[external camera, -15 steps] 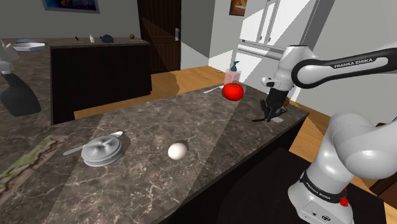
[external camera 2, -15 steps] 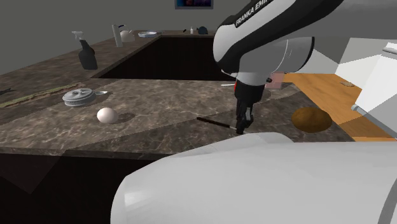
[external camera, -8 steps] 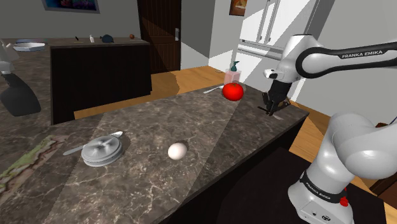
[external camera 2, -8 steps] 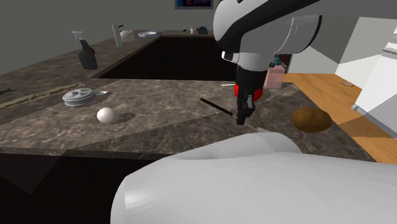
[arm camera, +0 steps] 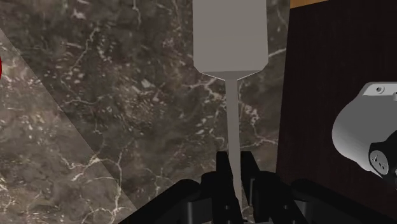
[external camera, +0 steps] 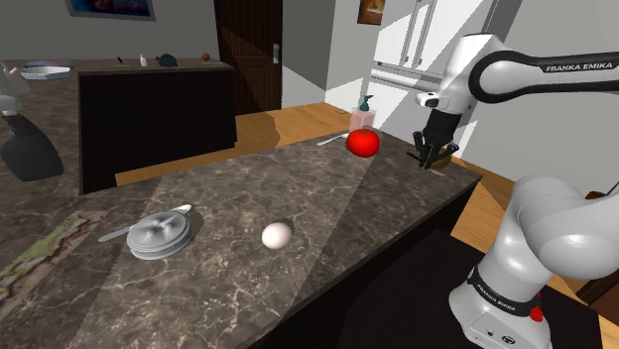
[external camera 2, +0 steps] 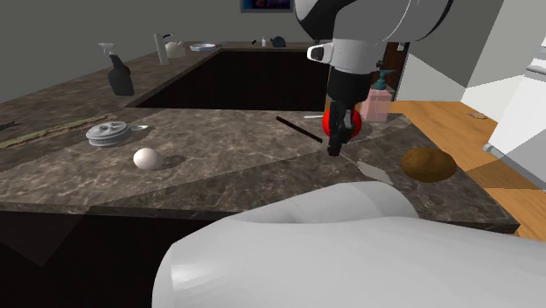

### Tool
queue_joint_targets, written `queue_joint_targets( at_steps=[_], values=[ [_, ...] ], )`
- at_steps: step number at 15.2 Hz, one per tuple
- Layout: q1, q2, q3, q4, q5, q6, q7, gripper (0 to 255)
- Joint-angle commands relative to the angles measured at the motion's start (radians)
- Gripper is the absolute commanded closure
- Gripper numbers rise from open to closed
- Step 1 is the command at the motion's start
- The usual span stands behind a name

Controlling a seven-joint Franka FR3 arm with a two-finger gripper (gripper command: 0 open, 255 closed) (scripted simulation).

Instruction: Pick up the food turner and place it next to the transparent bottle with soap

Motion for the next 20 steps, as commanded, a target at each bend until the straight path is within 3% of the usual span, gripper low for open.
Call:
queue_joint_targets(
  at_steps=[1,20],
  values=[
    [0.005,-0.003,0.015,0.024,0.014,-0.027,0.000,255],
    [0.045,0.012,0.123,0.268,0.113,-0.258,-0.006,255]
  ],
)
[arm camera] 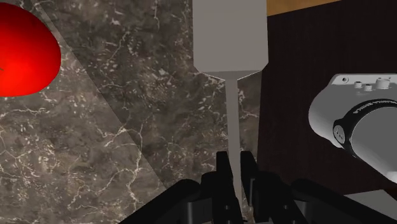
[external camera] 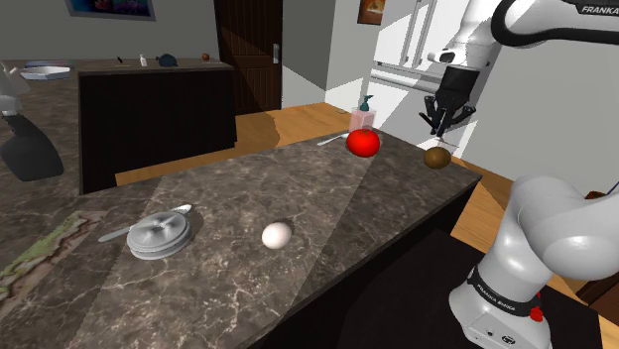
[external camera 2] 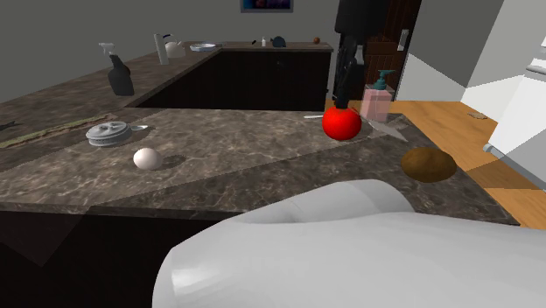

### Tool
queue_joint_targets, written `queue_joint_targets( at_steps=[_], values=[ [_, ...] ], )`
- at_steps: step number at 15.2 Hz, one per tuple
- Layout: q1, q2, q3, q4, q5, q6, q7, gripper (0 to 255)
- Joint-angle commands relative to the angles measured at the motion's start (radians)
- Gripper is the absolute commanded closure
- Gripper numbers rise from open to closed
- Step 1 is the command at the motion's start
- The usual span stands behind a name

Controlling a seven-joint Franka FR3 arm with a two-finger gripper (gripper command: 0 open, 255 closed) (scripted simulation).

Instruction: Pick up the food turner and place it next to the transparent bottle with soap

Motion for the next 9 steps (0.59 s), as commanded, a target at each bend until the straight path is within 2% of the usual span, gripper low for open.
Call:
queue_joint_targets(
  at_steps=[1,8,9],
  values=[
    [0.004,0.005,0.010,0.027,0.009,-0.022,0.000,255],
    [0.018,0.031,0.035,0.123,0.035,-0.094,-0.004,255],
    [0.027,0.060,0.008,0.147,0.026,-0.083,-0.022,255]
  ],
)
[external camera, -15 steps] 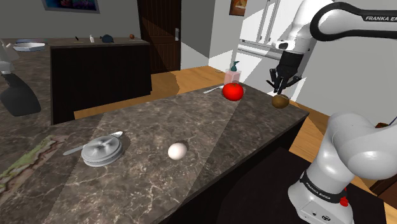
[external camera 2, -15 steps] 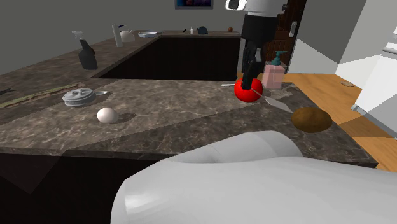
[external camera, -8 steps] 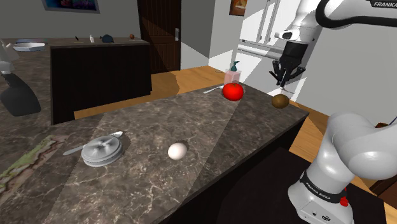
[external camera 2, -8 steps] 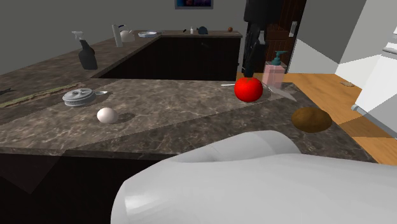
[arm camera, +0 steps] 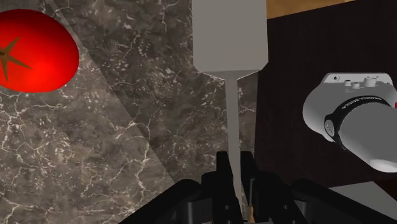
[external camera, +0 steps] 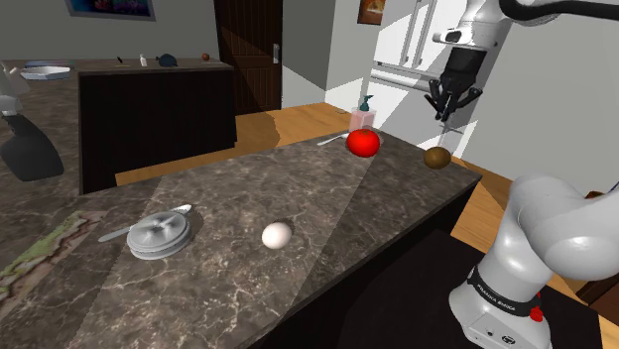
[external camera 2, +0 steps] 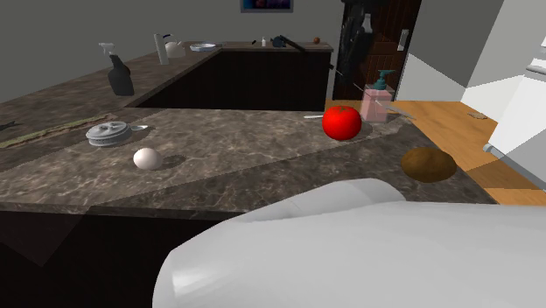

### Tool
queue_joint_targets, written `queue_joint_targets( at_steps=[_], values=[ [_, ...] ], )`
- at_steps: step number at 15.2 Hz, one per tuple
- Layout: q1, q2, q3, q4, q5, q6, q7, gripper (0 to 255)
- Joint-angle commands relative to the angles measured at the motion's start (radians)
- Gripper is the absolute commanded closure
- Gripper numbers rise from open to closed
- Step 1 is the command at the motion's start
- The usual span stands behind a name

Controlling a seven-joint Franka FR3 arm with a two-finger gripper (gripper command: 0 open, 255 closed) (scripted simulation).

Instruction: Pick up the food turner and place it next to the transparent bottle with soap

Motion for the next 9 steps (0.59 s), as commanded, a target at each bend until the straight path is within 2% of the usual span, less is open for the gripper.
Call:
queue_joint_targets(
  at_steps=[1,5,9],
  values=[
    [0.016,0.047,-0.039,0.043,-0.010,0.013,-0.028,255],
    [0.066,0.170,-0.153,0.156,-0.026,0.053,-0.109,255],
    [0.137,0.304,-0.287,0.285,-0.013,0.086,-0.200,255]
  ],
)
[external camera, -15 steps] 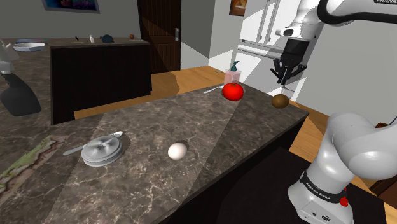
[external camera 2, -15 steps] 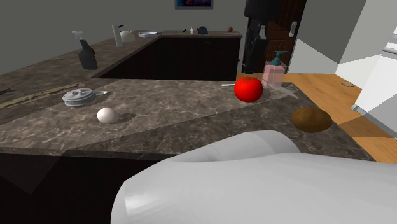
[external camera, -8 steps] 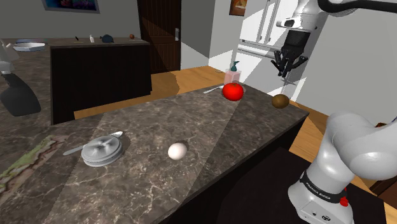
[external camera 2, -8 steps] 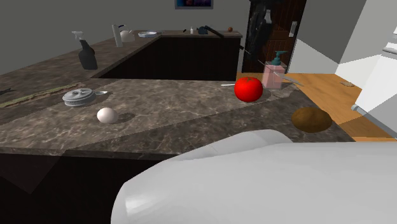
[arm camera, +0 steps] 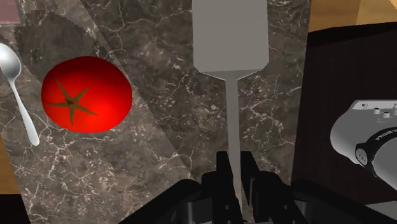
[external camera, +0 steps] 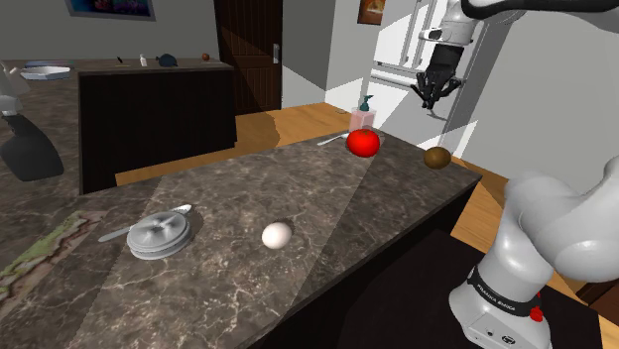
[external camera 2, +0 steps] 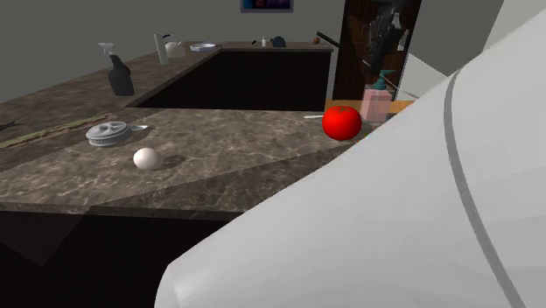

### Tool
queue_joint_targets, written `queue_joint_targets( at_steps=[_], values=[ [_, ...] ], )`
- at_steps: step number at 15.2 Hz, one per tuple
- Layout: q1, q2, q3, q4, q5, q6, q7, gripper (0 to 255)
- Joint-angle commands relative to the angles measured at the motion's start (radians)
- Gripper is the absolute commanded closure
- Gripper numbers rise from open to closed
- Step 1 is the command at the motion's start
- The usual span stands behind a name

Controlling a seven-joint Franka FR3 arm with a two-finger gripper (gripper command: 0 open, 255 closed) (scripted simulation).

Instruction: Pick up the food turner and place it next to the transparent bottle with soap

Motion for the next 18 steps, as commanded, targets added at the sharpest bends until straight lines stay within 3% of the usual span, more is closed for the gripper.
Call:
queue_joint_targets(
  at_steps=[1,5,7,8,9,10,11,13,15,18],
  values=[
    [0.043,0.076,-0.074,0.076,0.016,0.013,-0.051,255],
    [0.157,0.243,-0.269,0.230,0.088,0.038,-0.173,255],
    [0.250,0.352,-0.421,0.315,0.162,0.047,-0.255,255],
    [0.320,0.426,-0.536,0.361,0.222,0.050,-0.311,255],
    [0.488,0.530,-0.772,0.409,0.317,0.050,-0.391,255],
    [0.728,0.451,-0.966,0.463,0.242,0.034,-0.345,255],
    [0.896,0.414,-1.119,0.519,0.216,0.019,-0.335,255],
    [1.005,0.235,-1.109,0.649,0.048,-0.042,-0.249,255],
    [1.145,0.134,-1.182,0.790,-0.034,-0.099,-0.233,255],
    [1.116,0.141,-1.175,0.731,-0.027,-0.052,-0.232,255]
  ],
)
